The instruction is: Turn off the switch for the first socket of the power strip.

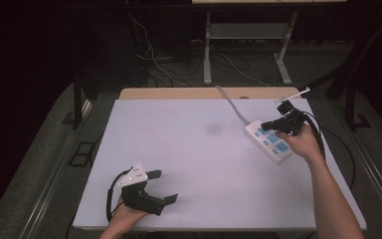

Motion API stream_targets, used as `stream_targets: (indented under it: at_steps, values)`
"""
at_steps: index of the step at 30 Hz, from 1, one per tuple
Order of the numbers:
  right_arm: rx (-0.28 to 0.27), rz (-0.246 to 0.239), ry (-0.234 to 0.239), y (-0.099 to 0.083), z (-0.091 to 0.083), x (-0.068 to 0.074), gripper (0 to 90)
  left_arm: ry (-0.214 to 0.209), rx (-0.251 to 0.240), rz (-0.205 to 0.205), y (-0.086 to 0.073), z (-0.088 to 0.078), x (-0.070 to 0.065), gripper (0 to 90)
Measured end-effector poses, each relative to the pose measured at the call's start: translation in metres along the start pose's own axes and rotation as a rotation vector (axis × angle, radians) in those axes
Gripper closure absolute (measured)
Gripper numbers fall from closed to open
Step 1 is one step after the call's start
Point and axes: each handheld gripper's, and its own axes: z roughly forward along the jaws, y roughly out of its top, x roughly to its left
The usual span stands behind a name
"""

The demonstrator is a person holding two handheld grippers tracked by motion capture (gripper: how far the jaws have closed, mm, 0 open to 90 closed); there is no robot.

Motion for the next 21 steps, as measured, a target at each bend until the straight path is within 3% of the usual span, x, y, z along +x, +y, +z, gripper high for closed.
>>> stream_targets:
  at_steps: [9,15,16,18,19,20,21]
  values:
    - [-0.052,0.008,0.007,-0.003,-0.024,0.01,89.5,0.001,-0.008,-0.001,0.0,-0.001,0.0,0.0]
    - [-0.095,0.034,0.029,-0.006,-0.037,0.021,72.6,-0.001,-0.011,-0.003,0.0,-0.001,0.001,0.0]
    - [-0.112,0.045,0.021,-0.008,-0.041,0.024,64.2,-0.002,-0.011,-0.003,0.0,-0.001,0.001,0.0]
    - [-0.12,0.053,0.025,-0.009,-0.042,0.025,59.2,-0.002,-0.011,-0.004,0.001,-0.001,0.001,0.0]
    - [-0.123,0.068,0.026,-0.011,-0.044,0.027,45.9,-0.002,-0.01,-0.004,0.001,-0.001,0.001,0.0]
    - [-0.123,0.068,0.026,-0.011,-0.044,0.027,45.9,-0.002,-0.011,-0.003,0.001,-0.001,0.001,0.0]
    - [-0.12,0.073,0.021,-0.012,-0.045,0.029,40.1,-0.002,-0.011,-0.004,0.001,-0.001,0.001,0.0]
